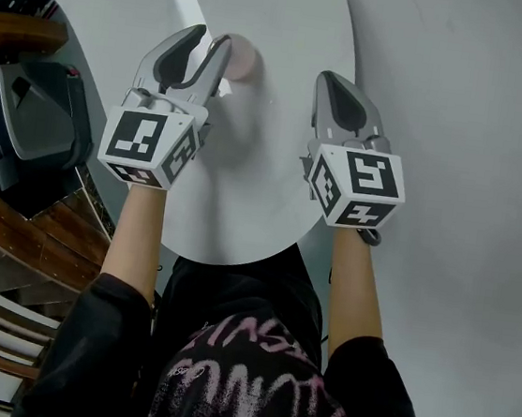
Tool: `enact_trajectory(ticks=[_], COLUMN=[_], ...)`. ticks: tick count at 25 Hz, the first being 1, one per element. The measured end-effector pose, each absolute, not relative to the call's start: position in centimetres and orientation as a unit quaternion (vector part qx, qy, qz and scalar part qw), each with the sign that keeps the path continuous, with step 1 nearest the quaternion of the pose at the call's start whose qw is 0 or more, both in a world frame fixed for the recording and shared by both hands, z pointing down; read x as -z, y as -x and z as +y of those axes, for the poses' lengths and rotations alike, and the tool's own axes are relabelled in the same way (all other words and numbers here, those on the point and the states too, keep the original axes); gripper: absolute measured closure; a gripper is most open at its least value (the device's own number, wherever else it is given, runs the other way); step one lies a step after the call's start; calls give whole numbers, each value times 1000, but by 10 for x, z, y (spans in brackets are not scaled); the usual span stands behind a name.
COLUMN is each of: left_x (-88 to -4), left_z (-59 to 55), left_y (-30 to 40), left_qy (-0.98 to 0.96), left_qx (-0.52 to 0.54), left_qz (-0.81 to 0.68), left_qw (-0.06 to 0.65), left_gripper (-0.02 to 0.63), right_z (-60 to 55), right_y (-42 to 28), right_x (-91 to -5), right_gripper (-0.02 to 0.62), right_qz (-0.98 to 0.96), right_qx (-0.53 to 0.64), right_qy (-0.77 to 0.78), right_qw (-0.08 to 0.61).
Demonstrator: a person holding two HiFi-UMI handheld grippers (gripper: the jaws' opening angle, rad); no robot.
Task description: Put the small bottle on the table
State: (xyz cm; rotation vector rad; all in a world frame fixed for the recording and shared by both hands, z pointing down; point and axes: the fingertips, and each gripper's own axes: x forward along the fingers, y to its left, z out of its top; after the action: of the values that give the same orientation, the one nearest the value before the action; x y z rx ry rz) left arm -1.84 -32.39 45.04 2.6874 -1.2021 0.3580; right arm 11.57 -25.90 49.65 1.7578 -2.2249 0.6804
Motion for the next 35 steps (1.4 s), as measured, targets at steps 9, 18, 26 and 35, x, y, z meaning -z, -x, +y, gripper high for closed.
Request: enact_trajectory(ticks=[9, 18, 26, 35], left_x=[-439, -426, -414, -398], left_z=[-309, -301, -288, -268], left_y=[32, 48, 49, 49], left_qy=[-899, -897, -898, -900], left_qx=[-120, -120, -118, -114], left_qz=[-412, -420, -420, -417], left_qw=[81, 70, 65, 58], left_gripper=[523, 606, 606, 606], right_z=[-253, -250, -246, -234], right_y=[-105, -92, -87, -85], right_x=[-482, -465, -449, -430], right_gripper=[588, 588, 588, 588], right_qz=[-763, -768, -774, -776], right_qx=[-222, -208, -192, -179], right_qy=[-598, -597, -596, -599], right_qw=[107, 102, 95, 86])
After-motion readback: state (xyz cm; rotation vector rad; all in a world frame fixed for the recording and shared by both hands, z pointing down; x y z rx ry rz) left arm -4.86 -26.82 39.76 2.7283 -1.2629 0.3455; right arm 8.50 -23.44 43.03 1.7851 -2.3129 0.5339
